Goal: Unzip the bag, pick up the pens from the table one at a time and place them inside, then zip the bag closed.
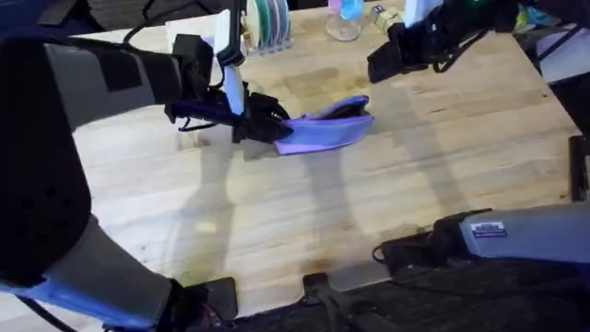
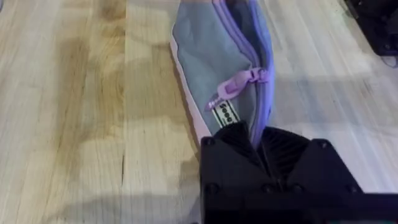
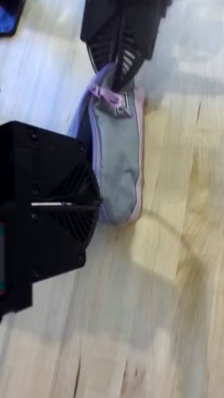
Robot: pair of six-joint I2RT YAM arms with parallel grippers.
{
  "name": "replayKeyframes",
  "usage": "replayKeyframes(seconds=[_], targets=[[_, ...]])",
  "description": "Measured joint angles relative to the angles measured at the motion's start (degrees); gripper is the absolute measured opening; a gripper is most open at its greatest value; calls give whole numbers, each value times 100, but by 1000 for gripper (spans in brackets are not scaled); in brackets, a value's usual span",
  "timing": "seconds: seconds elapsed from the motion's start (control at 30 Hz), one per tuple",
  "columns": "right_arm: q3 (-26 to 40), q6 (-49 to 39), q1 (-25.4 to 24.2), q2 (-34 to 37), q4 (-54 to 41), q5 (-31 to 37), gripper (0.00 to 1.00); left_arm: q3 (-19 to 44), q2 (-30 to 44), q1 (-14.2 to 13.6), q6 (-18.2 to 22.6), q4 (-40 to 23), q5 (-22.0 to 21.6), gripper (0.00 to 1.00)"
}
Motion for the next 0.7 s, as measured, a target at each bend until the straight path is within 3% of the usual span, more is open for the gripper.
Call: replayKeyframes(seconds=[0.07, 0.1, 0.3, 0.37, 0.7], targets=[[0, 40, 52, -72, 5, -63, 34, 0, 0, 0, 0, 0, 0, 45], [0, 119, 85, -133, 11, -92, 119, 0, 0, 0, 0, 0, 0, 45], [0, 310, 307, -599, 46, -181, 953, 0, 0, 0, 0, 0, 0, 44], [0, 355, 370, -753, 44, -191, 994, 0, 0, 0, 0, 0, 0, 43], [0, 468, 693, -1200, 42, -191, 998, 0, 0, 0, 0, 0, 0, 43]])
